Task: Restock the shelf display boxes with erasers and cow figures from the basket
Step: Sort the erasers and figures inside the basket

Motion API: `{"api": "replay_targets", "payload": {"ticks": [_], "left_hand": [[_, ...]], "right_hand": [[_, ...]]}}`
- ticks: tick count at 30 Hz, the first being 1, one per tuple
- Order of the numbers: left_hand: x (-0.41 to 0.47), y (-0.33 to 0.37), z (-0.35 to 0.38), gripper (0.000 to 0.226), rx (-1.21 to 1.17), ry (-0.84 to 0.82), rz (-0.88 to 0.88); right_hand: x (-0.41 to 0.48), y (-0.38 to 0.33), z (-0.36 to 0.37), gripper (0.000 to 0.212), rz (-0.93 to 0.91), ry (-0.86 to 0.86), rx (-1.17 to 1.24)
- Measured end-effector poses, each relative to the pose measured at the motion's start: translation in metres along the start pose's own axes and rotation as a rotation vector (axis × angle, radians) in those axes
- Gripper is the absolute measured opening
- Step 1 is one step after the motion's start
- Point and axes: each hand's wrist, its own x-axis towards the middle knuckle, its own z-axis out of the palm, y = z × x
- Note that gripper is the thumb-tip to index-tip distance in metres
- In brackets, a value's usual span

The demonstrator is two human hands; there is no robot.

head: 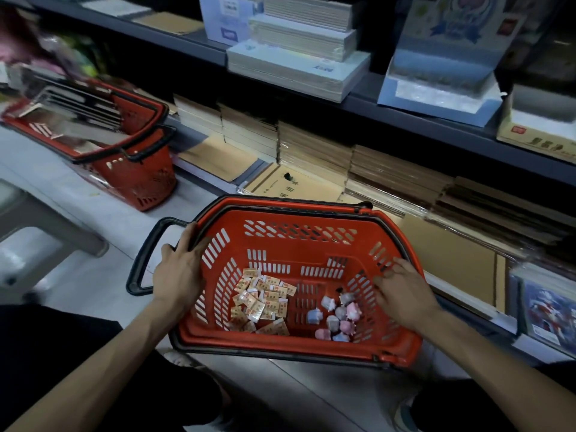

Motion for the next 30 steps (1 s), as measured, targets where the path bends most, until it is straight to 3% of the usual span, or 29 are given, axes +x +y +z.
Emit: {"api": "replay_targets", "payload": {"ticks": [4, 8, 13, 19, 24, 30], "left_hand": [[-0.004, -0.028, -0.006, 0.067, 0.001, 0.025, -0.082], [-0.006, -0.049, -0.003, 0.067, 0.016, 0.053, -0.127], [-0.008, -0.054, 0.005, 0.073, 0.074, 0.085, -0.136], [-0.008, -0.052, 0.002, 0.069, 0.234, 0.139, -0.031], [-0.005, -0.031, -0.002, 0.077, 0.204, 0.105, 0.09], [0.019, -0.039, -0.017, 0.066, 0.288, 0.04, 0.221]], "right_hand": [[0.038, -0.017, -0.013, 0.009, -0.107, 0.023, 0.021], [0.064, -0.03, -0.024, 0.032, -0.137, -0.021, -0.006], [0.079, -0.03, -0.029, 0.024, -0.15, -0.1, -0.093], [0.084, -0.038, -0.033, 0.022, -0.149, -0.123, -0.12], [0.08, -0.057, -0.035, 0.029, -0.156, -0.258, -0.163], [0.106, -0.116, -0.047, 0.026, -0.27, -0.255, 0.019]]}}
